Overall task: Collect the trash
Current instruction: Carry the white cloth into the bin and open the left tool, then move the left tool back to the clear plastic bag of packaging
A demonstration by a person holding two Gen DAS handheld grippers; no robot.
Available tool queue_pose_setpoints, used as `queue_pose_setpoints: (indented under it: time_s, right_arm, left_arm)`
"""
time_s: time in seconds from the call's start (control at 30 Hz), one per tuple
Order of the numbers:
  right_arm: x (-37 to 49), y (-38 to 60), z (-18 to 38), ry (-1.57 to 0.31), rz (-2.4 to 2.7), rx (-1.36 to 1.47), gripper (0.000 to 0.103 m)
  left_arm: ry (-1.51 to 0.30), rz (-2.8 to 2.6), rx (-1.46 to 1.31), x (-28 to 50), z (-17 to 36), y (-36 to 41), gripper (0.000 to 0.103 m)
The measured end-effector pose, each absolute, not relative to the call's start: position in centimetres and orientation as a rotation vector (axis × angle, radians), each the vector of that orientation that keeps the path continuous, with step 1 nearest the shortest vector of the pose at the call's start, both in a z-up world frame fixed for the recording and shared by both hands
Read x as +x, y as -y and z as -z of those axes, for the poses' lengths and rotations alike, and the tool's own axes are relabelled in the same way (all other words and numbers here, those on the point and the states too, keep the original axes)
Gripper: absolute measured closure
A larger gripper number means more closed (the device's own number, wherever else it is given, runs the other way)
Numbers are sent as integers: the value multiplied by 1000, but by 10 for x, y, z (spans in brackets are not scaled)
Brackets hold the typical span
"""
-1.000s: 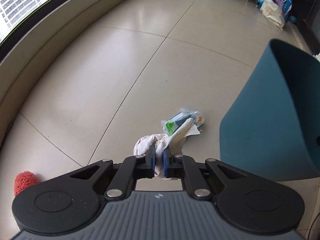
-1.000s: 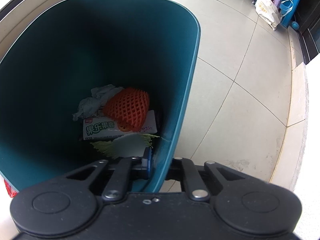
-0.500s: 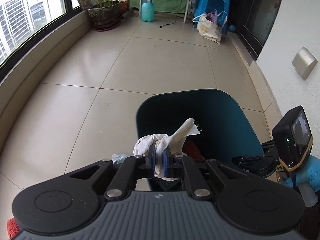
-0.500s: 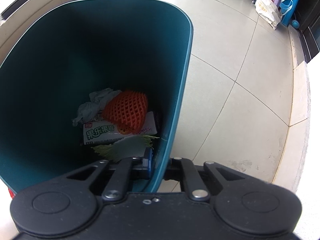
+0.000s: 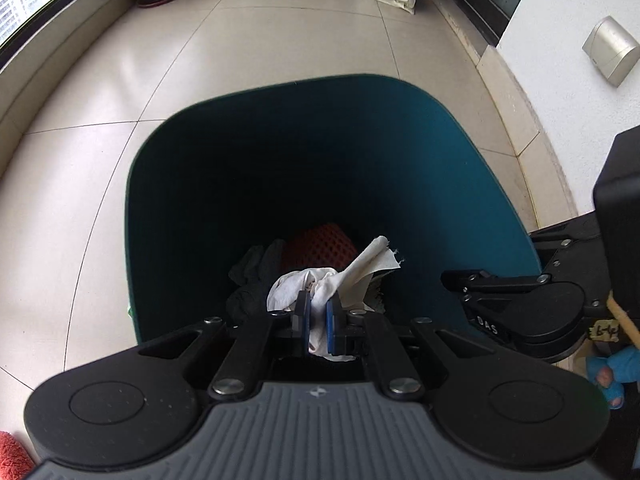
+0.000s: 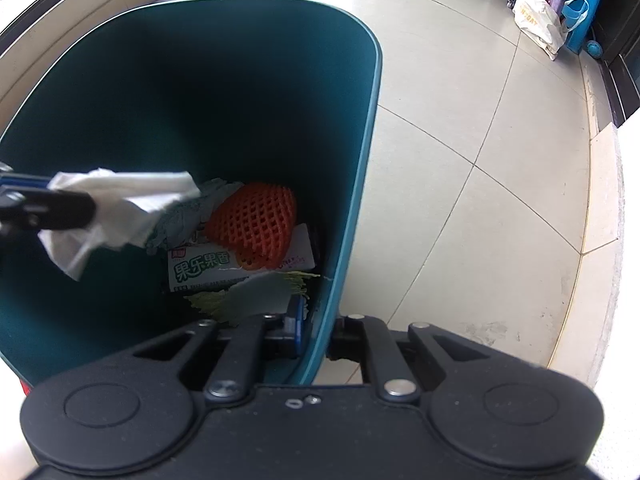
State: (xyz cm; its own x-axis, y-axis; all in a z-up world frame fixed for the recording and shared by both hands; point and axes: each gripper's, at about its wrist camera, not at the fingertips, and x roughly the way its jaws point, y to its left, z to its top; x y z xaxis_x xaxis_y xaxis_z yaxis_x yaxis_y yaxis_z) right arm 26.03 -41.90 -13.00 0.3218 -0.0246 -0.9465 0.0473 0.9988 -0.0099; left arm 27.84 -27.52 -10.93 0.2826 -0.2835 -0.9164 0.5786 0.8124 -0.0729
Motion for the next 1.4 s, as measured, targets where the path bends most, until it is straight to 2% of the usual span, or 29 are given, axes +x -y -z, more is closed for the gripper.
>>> queue_pose_setpoints:
  time_s: [0.23,0.5,0.73,1.4]
  right_arm:
    - [260,419,130,-1242,47,21,94]
    - [260,418,130,-1242,49,22,93]
    - [260,418,130,-1242,49,23,93]
    - [259,419,129,-1243,48,21,92]
  left_arm:
    - [-1191,575,318,282,134,291,96]
    - [-1208,618,269,281,138,279,93]
    - [-1199,649,243,278,137,273,74]
    - [-1058,649,204,258,75,216,74]
